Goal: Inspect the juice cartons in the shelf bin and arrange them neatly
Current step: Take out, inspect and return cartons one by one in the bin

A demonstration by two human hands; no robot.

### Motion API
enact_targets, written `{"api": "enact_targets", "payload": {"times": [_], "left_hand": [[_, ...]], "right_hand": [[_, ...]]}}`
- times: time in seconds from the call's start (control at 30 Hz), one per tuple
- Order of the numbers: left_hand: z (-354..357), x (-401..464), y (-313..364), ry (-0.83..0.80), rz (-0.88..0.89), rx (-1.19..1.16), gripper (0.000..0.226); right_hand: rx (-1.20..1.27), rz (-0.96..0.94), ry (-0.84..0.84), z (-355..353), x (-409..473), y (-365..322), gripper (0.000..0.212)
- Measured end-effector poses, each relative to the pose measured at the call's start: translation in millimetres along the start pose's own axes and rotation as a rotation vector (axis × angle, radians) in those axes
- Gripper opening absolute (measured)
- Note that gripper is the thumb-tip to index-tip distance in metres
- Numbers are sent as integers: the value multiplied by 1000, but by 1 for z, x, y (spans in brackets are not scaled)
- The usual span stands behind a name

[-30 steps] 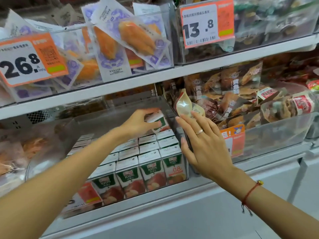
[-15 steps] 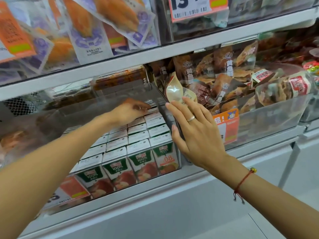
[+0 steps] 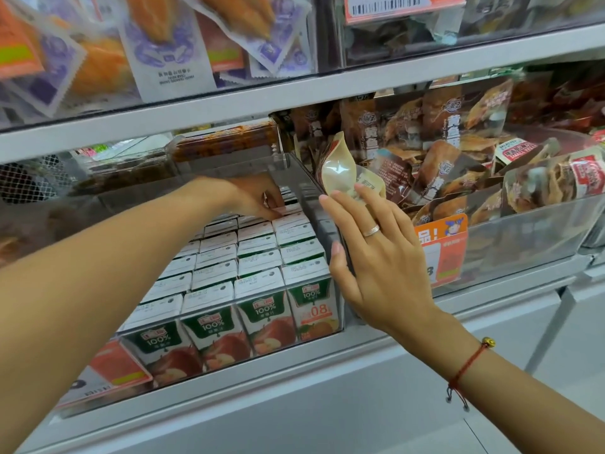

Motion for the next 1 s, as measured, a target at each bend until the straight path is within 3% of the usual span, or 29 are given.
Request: {"api": "enact_targets", "payload": {"times": [0.13,0.2,0.33,0.5,0.73,0.87,0.93,1.0], "left_hand": [[3,-5,-2,-22,-38,82,42],[-3,-11,0,42,-46,41,46],[-29,-36,2,344,-120,-236,47],[-41,-86,5,734,-174,-630,22],[-11,-170,14,983,-362,-1081,25],[21,-216,38,985,-415,-1432,25],[30,-234,51,929,-400,-1501,24],[37,-250,62,890,-377,-1512,24]], "right_hand": [[-3,4,-14,1,-1,1,52],[-7,6,-23,2,-1,1,52],[1,4,-53,3,-1,1,52],[-3,14,-155,1,0,0,53],[-31,76,-418,-5,6,-8,52],[-16,122,-402,-32,14,-25,51],[148,166,-327,-50,14,-41,43],[437,279,-374,-55,9,-56,37]]}}
Point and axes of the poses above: each hand's wrist, its own x-axis towards the middle knuckle, its own z-axis out of the palm, y = z × x, the point moved 9 cm from there along x, towards the middle knuckle, and after that the axes turned 6 degrees about z, right-handed, at the moved point
